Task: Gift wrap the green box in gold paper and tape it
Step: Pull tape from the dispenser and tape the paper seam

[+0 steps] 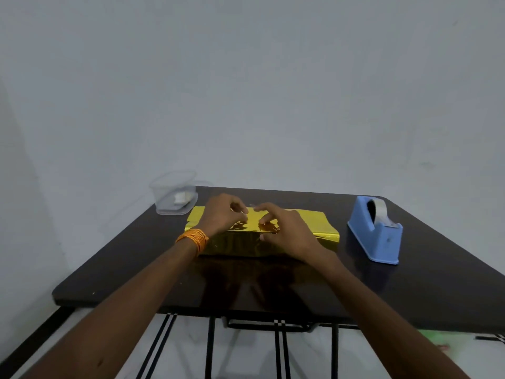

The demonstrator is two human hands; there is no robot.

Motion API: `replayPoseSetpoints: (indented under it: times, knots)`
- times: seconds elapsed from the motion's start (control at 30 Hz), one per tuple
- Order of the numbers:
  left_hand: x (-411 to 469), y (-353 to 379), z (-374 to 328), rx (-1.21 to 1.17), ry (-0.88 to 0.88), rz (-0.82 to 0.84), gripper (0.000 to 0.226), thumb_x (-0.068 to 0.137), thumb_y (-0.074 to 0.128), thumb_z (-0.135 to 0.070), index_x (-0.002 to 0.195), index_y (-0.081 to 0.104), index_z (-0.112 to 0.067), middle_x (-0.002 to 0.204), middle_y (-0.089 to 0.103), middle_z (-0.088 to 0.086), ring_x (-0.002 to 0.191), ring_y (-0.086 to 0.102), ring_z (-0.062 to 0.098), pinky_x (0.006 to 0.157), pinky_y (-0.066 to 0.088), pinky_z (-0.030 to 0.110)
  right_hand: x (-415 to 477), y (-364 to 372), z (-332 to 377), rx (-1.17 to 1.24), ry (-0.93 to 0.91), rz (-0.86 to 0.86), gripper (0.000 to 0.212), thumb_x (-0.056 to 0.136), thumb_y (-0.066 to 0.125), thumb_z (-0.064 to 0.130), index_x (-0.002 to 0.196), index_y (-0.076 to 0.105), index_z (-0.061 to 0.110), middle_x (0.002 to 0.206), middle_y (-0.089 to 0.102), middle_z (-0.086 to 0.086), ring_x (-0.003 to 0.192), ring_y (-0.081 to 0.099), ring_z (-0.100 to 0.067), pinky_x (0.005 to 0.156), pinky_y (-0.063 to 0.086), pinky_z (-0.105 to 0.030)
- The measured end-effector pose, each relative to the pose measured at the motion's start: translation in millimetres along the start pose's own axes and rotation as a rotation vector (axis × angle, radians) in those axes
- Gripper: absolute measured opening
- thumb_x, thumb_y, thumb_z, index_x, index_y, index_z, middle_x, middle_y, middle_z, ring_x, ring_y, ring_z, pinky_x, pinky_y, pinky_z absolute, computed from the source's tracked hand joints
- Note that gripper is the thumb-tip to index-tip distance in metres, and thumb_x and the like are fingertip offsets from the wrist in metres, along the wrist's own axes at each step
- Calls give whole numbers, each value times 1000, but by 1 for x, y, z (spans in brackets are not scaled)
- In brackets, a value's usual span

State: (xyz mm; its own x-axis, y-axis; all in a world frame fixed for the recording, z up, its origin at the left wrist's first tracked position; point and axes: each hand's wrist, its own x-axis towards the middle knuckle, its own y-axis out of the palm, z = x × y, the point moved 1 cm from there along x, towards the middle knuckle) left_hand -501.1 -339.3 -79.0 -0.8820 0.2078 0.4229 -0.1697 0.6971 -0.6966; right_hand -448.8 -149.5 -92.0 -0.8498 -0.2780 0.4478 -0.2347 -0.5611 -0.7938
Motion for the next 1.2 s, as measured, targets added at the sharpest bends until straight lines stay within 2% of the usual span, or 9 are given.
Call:
replayPoseSetpoints:
  times: [0.3, 0.47, 0.57, 0.63, 0.73, 0.87, 1.03, 1.13, 1.2]
  knots:
    - [7, 8, -1, 25, 25, 13, 7, 81, 78, -24, 84, 78, -18, 91, 74, 0, 83, 62, 9, 59, 38, 14, -4, 5, 0, -22, -11, -81, 57, 82, 80, 21, 132, 55, 32, 112, 73, 8, 105, 66, -15, 92, 54, -38]
    - [5, 8, 11, -40, 15, 60, 15, 78, 81, -29, 90, 79, -20, 95, 72, 0, 89, 62, 16, 68, 48, 28, -1, 6, -3, 34, 1, -64, 51, 83, 80, 24, 128, 58, 33, 109, 73, 9, 103, 65, -10, 94, 54, -36]
    - [6, 8, 20, -51, -10, 73, 15, 76, 81, -36, 89, 79, -29, 96, 72, -5, 90, 63, 16, 76, 54, 39, 3, -1, -2, 179, 15, -50, 39, 85, 77, 30, 121, 64, 31, 112, 69, 9, 105, 62, -4, 90, 54, -32]
    - [6, 9, 21, -53, -14, 81, 10, 75, 81, -39, 84, 77, -35, 94, 72, -7, 89, 62, 15, 81, 54, 46, 6, -9, -1, 289, 19, -147, 22, 89, 73, 29, 110, 70, 27, 114, 67, 11, 108, 59, -2, 87, 53, -28]
    - [6, 11, 23, -54, -3, 85, 7, 72, 80, -44, 74, 73, -43, 93, 72, -10, 90, 62, 15, 84, 53, 51, 14, -21, -3, 390, 74, -249, 6, 92, 69, 21, 94, 74, 17, 99, 74, 7, 92, 66, -3, 78, 56, -26]
    - [6, 12, 24, -50, 16, 88, 6, 72, 77, -46, 74, 72, -44, 94, 72, -11, 92, 62, 14, 85, 51, 52, 26, -34, -6, 425, 119, -63, 8, 91, 69, 16, 94, 74, 10, 83, 76, -2, 73, 68, -12, 64, 52, -26]
    - [8, 13, 27, -51, 6, 101, 8, 76, 79, -40, 83, 77, -36, 96, 71, -9, 93, 61, 14, 85, 52, 52, 41, -40, -3, 360, 126, 187, 10, 89, 71, 12, 98, 74, 9, 82, 76, -2, 70, 62, -10, 66, 48, -30]
    - [9, 14, 27, -42, 7, 100, 6, 75, 79, -41, 79, 75, -39, 95, 71, -11, 94, 61, 16, 86, 50, 55, 50, -43, 0, 332, 138, 327, 39, 87, 74, 12, 122, 61, 22, 82, 76, -8, 69, 60, -13, 67, 48, -32]
    - [9, 15, 27, -36, 3, 101, 7, 76, 79, -40, 80, 74, -39, 94, 70, -11, 95, 61, 16, 87, 50, 54, 53, -42, 2, 300, 146, 385, 53, 87, 74, 13, 134, 52, 24, 81, 76, -8, 68, 59, -11, 67, 48, -30]
